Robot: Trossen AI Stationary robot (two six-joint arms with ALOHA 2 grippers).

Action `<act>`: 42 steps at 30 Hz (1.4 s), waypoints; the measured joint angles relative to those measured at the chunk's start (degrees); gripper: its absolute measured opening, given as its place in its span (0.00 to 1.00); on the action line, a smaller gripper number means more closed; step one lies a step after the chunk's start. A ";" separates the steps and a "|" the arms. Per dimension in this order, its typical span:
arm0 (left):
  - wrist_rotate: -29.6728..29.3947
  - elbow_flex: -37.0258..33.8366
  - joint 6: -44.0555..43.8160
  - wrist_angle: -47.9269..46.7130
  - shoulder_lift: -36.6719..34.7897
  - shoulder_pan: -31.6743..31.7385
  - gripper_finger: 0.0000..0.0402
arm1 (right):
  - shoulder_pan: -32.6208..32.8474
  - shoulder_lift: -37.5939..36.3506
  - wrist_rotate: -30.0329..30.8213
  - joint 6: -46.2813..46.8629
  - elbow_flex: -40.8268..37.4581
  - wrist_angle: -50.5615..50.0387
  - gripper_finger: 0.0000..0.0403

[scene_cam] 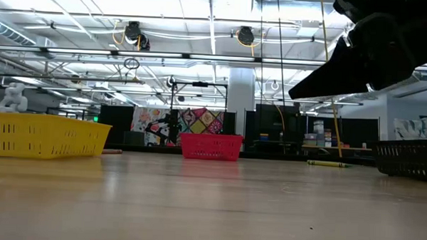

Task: Sort crayons
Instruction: Put the green crayon into the black basket

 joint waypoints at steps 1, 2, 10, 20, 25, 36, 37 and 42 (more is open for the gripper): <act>0.00 -0.46 1.17 1.17 0.24 0.23 0.43 | 0.00 0.00 0.00 0.02 0.00 0.24 0.33; 0.00 -0.94 2.41 2.19 0.52 0.43 0.43 | 0.00 0.00 -0.04 -0.01 0.00 0.63 0.33; -1.54 -2.90 6.61 2.57 3.01 2.08 0.43 | -0.17 0.00 -0.07 -1.41 0.00 1.22 0.33; -2.43 -6.29 6.76 8.46 3.38 3.49 0.42 | -0.15 0.00 -0.07 -1.89 0.00 1.87 0.33; -1.25 -6.56 6.79 8.65 3.38 4.98 0.28 | -0.15 0.00 -0.04 -2.89 0.00 1.88 0.33; -0.58 -5.65 9.59 9.63 2.98 8.92 0.03 | 4.13 -9.39 -0.13 -4.88 -0.04 -6.61 0.33; -2.02 -5.06 9.71 10.35 2.71 9.32 0.02 | 4.61 -10.60 -0.11 -4.91 -0.04 -7.60 0.33; -6.93 -0.24 10.72 9.21 -0.64 11.39 0.01 | 6.59 -15.18 -0.16 -4.45 -0.04 -11.52 0.33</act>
